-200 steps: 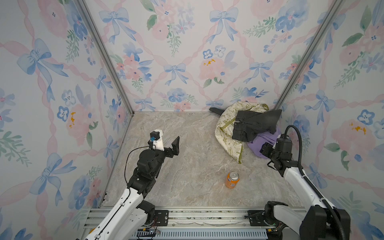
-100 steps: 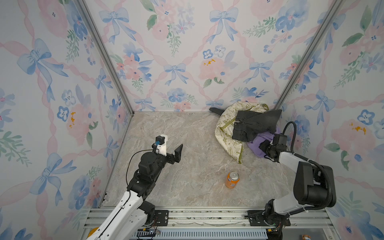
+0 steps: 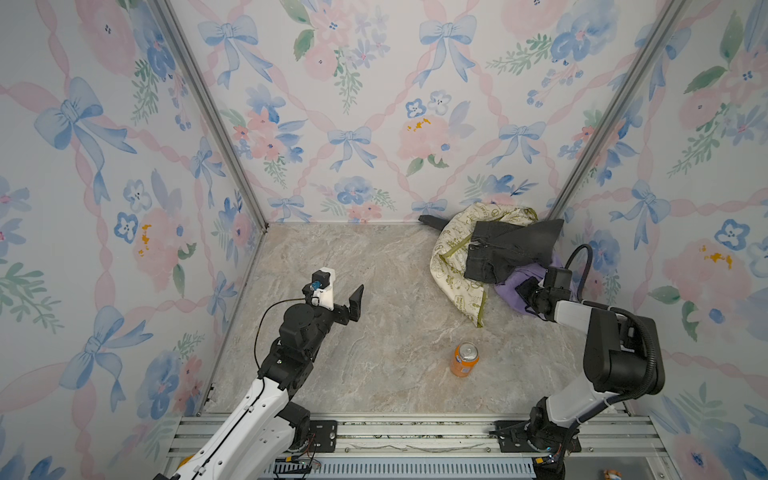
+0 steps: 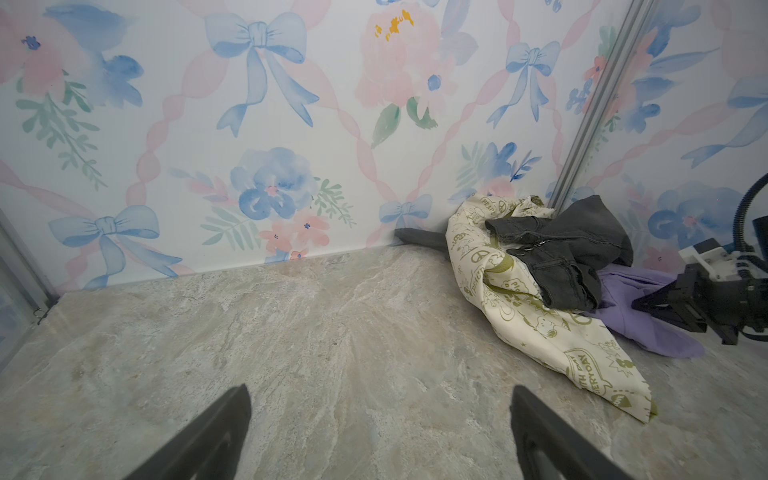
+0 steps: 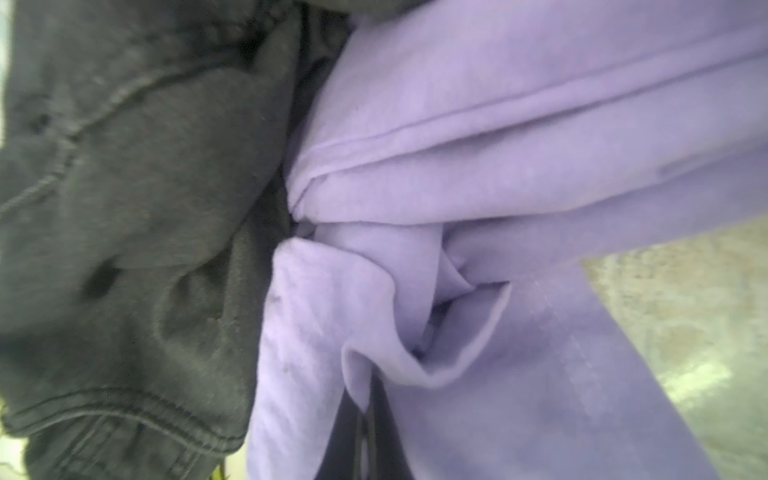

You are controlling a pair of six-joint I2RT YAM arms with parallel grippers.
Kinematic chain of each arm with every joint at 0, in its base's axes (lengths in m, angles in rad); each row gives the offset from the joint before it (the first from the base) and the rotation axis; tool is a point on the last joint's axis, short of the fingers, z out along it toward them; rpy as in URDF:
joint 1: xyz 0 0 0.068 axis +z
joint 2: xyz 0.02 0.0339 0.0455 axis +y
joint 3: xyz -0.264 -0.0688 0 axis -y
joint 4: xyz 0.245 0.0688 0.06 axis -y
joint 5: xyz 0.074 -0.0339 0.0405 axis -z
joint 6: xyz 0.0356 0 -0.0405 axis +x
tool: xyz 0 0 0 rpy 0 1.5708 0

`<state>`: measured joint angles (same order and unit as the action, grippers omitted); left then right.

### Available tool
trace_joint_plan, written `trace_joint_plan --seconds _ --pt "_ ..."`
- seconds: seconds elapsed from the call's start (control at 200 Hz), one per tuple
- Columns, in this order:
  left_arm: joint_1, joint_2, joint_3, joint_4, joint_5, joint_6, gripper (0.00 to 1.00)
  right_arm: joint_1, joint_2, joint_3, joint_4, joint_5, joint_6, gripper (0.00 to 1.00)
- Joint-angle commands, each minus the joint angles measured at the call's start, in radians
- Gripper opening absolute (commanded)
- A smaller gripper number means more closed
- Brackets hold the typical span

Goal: Pick out a specific cloth from the pile
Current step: 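Grasp the lavender shirt with the right gripper and lift it from the pile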

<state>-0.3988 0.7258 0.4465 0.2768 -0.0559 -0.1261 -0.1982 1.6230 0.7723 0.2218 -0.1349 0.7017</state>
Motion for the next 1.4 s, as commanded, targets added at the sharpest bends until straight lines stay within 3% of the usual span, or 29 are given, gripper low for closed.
trace_joint_plan --seconds 0.0,0.38,0.845,1.085,1.39 --pt "0.008 -0.006 -0.058 0.070 -0.041 0.063 0.98 0.030 -0.099 0.011 0.004 0.063 -0.049 0.00" --pt "0.007 -0.055 -0.064 0.062 -0.039 0.079 0.98 0.230 -0.388 0.091 -0.225 0.294 -0.228 0.00" --pt "0.006 -0.119 -0.026 0.005 0.043 -0.011 0.98 0.305 -0.571 0.107 -0.289 0.271 -0.321 0.00" --pt "0.009 -0.175 -0.015 0.013 0.068 -0.020 0.98 0.308 -0.573 0.187 -0.363 0.196 -0.350 0.00" --pt "0.010 -0.225 -0.028 0.004 0.047 -0.019 0.98 0.313 -0.593 0.309 -0.400 0.181 -0.404 0.00"
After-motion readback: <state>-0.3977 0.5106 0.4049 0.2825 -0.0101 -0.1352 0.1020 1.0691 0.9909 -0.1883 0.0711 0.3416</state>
